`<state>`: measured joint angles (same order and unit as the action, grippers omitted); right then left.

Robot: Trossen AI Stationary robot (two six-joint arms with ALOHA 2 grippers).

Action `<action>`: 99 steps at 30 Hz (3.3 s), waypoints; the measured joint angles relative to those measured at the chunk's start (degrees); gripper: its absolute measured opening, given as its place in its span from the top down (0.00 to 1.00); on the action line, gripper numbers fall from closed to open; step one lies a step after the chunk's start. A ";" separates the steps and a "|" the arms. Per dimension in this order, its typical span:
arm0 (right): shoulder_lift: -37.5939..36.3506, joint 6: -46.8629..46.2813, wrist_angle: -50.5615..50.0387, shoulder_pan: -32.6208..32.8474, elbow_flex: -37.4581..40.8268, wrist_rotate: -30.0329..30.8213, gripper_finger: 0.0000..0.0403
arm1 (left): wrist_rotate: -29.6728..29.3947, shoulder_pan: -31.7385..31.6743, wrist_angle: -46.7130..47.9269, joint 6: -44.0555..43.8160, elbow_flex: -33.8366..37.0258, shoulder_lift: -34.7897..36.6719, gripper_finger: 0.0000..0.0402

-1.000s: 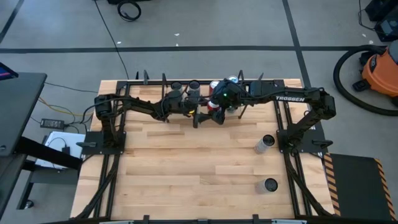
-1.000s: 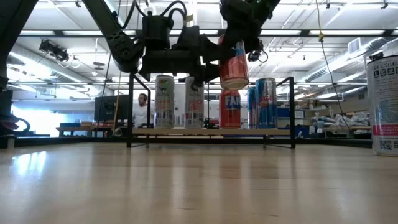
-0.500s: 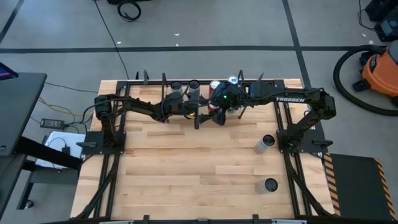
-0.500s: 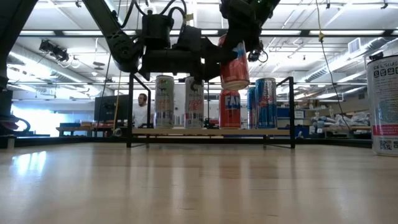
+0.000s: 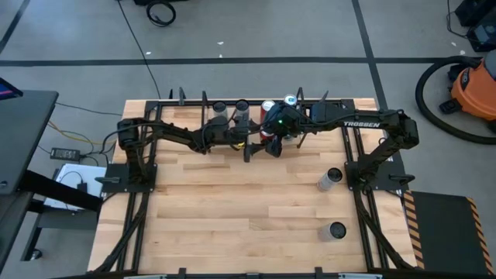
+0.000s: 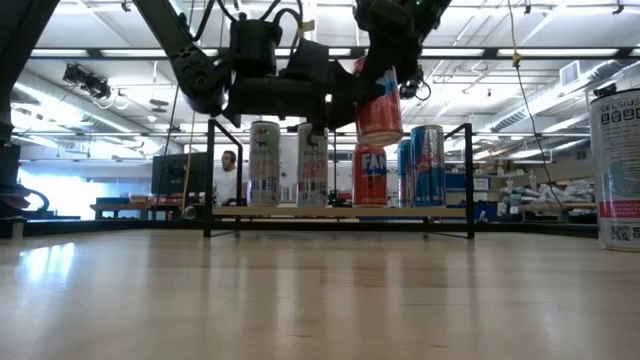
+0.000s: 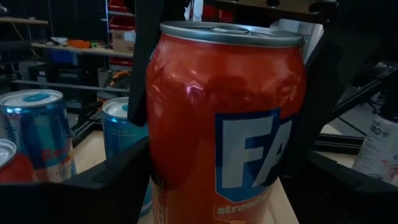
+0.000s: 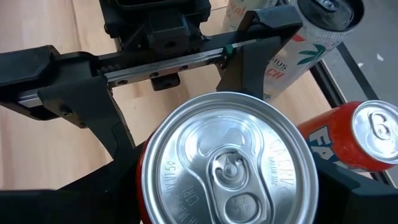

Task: Place canned beverage on shelf
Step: Put the orange soda can aligned with the other orange soda can on the shelf

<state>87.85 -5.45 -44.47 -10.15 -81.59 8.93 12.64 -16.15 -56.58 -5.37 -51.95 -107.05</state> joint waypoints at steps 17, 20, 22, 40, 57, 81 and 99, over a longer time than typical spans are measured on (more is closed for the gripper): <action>-0.83 -2.50 -1.99 0.85 -0.19 1.09 0.23 | 9.02 -1.71 3.00 -1.50 -0.08 1.10 0.21; -0.85 -2.53 -2.01 0.87 -0.17 1.38 0.23 | 9.49 -1.60 3.05 -1.88 -0.01 1.10 0.21; -0.85 -2.50 -2.13 0.63 -0.15 2.01 0.23 | 9.45 -1.58 3.05 -1.93 -0.01 1.10 0.21; -1.62 -3.30 -5.18 0.04 0.05 5.09 0.23 | 12.51 -1.60 10.99 -0.25 2.33 9.43 0.22; -1.46 -2.32 7.72 0.65 8.23 3.94 0.23 | 21.38 -1.90 21.02 2.71 2.21 21.46 0.21; -1.46 1.44 26.01 -6.35 23.02 3.37 0.21 | 21.30 -1.61 34.54 4.63 2.19 32.13 0.21; -0.79 3.80 28.19 -7.36 23.13 2.04 0.15 | 21.30 -1.61 36.03 4.59 2.19 32.09 0.21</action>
<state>87.07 -1.65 -16.28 -17.51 -58.46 10.97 33.93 -17.76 -20.56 -0.78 -49.76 -74.96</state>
